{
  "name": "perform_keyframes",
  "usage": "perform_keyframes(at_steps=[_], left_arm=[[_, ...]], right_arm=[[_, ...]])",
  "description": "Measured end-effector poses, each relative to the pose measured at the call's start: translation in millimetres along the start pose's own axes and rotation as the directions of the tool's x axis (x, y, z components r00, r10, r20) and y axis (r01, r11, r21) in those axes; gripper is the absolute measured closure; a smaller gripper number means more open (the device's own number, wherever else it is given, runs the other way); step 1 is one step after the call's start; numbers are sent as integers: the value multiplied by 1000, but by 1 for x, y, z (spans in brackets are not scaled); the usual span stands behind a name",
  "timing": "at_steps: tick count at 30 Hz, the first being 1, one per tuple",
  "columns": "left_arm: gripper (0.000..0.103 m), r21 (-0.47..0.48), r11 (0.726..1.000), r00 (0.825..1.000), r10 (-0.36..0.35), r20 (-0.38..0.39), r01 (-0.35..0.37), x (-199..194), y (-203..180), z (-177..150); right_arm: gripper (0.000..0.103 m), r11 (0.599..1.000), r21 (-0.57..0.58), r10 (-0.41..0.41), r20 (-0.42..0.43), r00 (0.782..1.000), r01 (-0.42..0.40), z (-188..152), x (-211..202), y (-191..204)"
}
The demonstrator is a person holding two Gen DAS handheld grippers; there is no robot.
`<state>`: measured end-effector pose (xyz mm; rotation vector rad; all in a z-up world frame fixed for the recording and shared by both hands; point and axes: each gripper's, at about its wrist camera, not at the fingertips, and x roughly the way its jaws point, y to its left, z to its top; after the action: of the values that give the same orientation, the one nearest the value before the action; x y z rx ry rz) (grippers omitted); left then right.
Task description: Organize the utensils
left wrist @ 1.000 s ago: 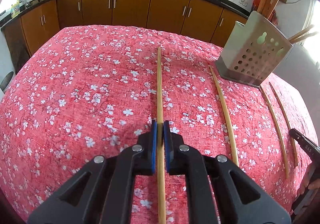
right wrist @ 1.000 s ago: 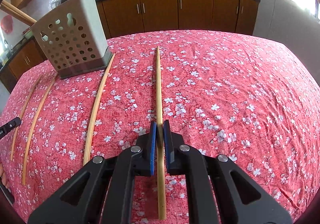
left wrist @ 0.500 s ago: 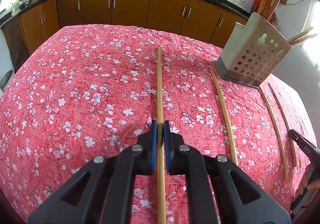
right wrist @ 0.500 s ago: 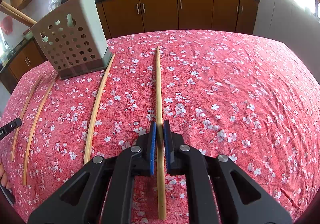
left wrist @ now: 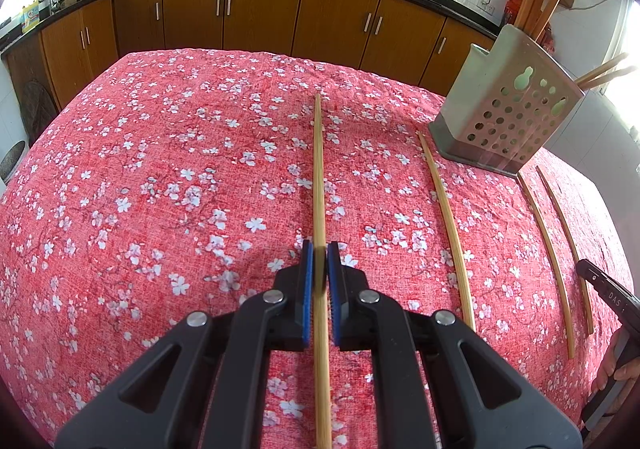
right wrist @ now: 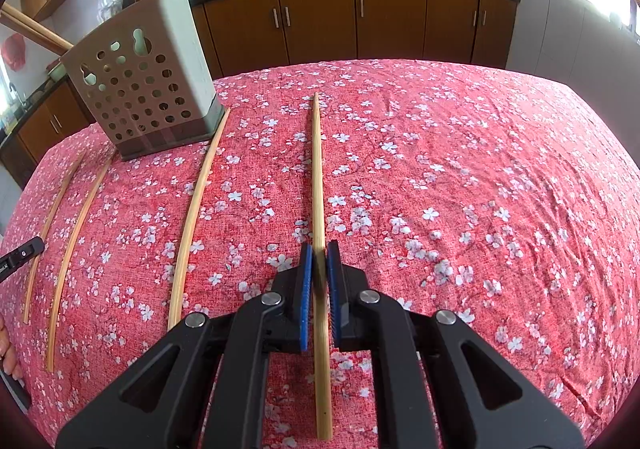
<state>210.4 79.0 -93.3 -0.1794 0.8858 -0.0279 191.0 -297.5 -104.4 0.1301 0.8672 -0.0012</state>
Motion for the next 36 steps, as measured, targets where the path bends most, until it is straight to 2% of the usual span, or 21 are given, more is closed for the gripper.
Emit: perform_keyframes(at_steps=[22,26,33,36], left_arm=[[93,0,1000,1000,3,-1,-3,1,-1,0],[93,74,996,999,53,-5,-53,-2,-13,-5],[95,108,993,998,58,-8,-56,-3,-16,-6],[96,95,995,999,42,-6,-41,-9,-16,-4]], right_arm=[[94,1000,3,1,0,1000,-1,0,-1,1],[94,1000,7,3,0,1000,-3,-3,-3,0],[95,1000,18,17,4,1000,-17,-4,-7,0],[95,1000,18,22,39,999,-23,-3,-18,0]])
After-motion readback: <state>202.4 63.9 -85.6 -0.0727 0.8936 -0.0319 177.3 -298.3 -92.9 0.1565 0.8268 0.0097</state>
